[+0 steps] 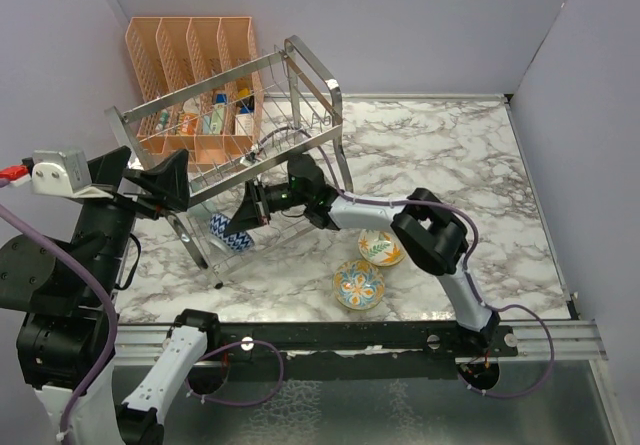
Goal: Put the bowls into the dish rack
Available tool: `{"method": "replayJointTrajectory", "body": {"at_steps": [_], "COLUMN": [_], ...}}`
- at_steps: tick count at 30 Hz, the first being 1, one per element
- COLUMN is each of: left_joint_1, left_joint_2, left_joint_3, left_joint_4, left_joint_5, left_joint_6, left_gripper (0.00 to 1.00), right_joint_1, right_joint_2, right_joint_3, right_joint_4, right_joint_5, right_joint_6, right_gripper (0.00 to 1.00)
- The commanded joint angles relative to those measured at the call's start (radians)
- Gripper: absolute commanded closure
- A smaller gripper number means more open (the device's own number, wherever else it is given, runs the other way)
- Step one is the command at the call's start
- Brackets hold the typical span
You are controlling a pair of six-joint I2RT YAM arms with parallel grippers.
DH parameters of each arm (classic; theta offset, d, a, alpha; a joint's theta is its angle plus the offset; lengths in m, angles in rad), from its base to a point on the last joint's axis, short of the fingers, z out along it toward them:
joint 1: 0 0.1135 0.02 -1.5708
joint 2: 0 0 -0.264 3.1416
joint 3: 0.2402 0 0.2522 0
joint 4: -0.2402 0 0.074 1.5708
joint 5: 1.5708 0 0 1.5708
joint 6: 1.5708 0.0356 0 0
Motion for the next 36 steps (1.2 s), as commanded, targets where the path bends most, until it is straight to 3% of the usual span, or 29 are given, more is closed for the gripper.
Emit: {"method": "replayJointTrajectory", "body": {"at_steps": [1,10,18,36], "left_joint_1": [-0.012,-0.022,-0.024,-0.028], "left_joint_2": [0.021,0.026,0.034,0.034], "left_joint_3": [0.03,0.041,0.042,0.028], "left_joint_4": [-0.003,-0.003,0.001,-0.001], "left_joint_5": [0.008,0.008,0.019,0.023], "left_joint_6": [0.006,0.005,0.002,0.005], "left_gripper": [0.01,0.01,0.01,0.01], "right_joint_1": [-0.027,-0.072,-0.08,-0.088], "right_joint_2": [0.038,0.14,0.268,0.469], "right_joint_3": [0.102,0.224,0.393,0.568], "right_joint_4": [0.147,0.233,0.208,0.234], "right_joint_5": [0.022,0.069,0.154,0.375], "right_joint_6": [0.04,0.103,0.136,0.301], "right_gripper": [0.99,0.99,0.99,0.99]}}
